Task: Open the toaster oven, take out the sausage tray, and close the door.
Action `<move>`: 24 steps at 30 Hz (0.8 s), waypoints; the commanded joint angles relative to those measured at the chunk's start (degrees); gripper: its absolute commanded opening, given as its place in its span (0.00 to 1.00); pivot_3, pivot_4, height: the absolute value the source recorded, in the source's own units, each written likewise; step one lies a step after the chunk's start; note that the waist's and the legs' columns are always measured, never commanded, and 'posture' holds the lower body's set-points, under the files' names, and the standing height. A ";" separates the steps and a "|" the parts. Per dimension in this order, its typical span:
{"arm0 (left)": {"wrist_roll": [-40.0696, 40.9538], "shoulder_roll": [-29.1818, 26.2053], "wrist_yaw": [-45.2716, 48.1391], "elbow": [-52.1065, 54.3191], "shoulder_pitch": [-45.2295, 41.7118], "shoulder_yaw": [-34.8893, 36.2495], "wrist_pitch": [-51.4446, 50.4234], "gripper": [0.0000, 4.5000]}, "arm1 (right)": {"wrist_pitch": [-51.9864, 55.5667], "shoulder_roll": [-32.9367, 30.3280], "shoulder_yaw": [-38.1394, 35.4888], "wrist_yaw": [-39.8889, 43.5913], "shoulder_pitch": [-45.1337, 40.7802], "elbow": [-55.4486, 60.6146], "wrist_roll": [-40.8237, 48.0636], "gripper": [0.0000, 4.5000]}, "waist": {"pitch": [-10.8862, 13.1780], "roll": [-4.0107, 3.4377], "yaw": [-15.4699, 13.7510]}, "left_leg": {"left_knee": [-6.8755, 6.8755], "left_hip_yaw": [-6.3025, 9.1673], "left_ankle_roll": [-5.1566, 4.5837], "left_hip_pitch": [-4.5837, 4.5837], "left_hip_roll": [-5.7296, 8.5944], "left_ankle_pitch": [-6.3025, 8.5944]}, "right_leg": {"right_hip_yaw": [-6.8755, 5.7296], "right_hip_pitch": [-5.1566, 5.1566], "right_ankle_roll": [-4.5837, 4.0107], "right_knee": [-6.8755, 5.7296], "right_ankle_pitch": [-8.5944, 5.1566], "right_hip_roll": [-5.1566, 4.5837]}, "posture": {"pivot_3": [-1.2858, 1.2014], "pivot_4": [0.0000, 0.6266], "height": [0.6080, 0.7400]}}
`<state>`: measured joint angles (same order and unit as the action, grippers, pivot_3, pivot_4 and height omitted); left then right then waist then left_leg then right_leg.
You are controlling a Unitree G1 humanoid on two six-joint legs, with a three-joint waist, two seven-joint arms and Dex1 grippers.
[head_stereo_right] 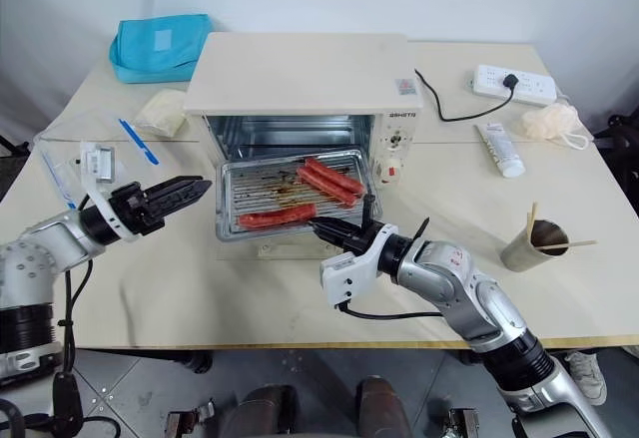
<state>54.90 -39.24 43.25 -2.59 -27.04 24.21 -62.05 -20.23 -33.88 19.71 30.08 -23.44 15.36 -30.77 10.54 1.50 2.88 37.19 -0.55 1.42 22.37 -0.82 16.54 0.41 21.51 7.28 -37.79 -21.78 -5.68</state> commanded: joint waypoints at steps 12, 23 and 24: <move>10.76 9.73 -15.36 2.12 -3.27 3.05 -10.67 0.96 | -7.66 -0.39 -0.98 1.33 -4.18 -2.53 3.71 0.00 | 0.02 0.04 -1.19 | 0.21 0.00 0.02 -0.02 0.04 -0.02 | -0.01 -0.04 0.00 0.05 0.00 0.05 | 0.52 0.24 1.00; 12.63 9.48 -17.45 1.22 -2.00 2.46 -14.00 0.24 | -10.52 -0.32 -0.97 3.41 -4.54 -4.14 5.75 0.00 | 0.02 0.04 -1.15 | 0.26 -0.02 0.04 -0.03 0.05 -0.03 | 0.00 -0.04 0.00 0.07 0.00 0.04 | 0.52 0.24 1.00; 13.48 10.03 -18.53 0.70 -2.13 3.25 -14.62 0.17 | -10.66 -0.37 -1.00 3.46 -4.59 -4.29 5.91 0.00 | 0.02 0.04 -1.14 | 0.26 -0.02 0.04 -0.03 0.05 -0.03 | 0.01 -0.05 0.00 0.07 0.00 0.04 | 0.52 0.24 1.00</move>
<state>65.94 -29.53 25.63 -2.31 -28.60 26.16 -75.74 -29.53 -34.16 19.76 33.71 -26.78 9.67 -26.47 10.56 1.54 1.74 37.46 -0.58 1.46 22.34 -0.76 16.50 0.42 21.47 7.27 -37.73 -21.78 -5.64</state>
